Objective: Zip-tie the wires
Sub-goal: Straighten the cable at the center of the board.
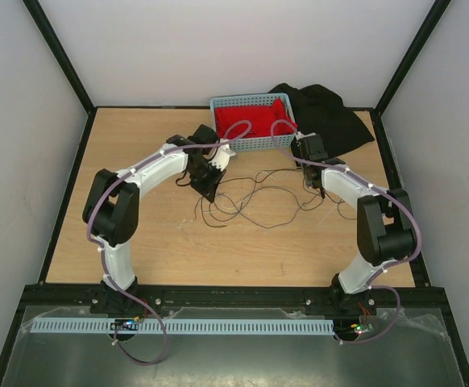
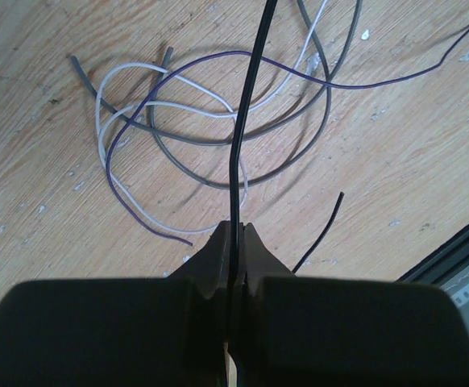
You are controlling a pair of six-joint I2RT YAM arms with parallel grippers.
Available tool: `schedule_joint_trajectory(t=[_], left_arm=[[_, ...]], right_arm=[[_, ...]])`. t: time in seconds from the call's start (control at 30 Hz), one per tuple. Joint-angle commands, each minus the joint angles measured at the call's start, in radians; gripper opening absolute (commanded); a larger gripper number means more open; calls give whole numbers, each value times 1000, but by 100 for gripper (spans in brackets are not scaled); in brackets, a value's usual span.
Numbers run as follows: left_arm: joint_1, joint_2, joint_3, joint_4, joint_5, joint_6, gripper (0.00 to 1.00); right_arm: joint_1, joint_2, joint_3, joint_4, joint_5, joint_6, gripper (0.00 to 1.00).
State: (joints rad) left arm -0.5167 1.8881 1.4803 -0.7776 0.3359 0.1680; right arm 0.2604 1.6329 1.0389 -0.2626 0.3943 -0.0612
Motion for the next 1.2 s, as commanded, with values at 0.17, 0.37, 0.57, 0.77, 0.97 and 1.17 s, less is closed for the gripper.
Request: schedule_joint_trajectory(t=[0.17, 0.37, 0.57, 0.77, 0.97, 1.17], left_arm=[[-19, 108, 19, -32, -12, 14, 0], [-24, 146, 14, -31, -43, 1, 1], [-35, 181, 20, -29, -64, -1, 7], [-33, 204, 20, -28, -92, -6, 14], [-29, 180, 22, -28, -98, -11, 27], [-26, 119, 22, -29, -100, -10, 41]], right_arm=[[-10, 78, 25, 5, 37, 21, 0], [-13, 124, 30, 6, 27, 22, 0], [-22, 167, 32, 5, -9, 19, 0], [-51, 140, 32, -7, -122, 22, 4], [-62, 52, 41, -20, -183, 28, 24], [-66, -36, 60, -41, -228, 35, 35]])
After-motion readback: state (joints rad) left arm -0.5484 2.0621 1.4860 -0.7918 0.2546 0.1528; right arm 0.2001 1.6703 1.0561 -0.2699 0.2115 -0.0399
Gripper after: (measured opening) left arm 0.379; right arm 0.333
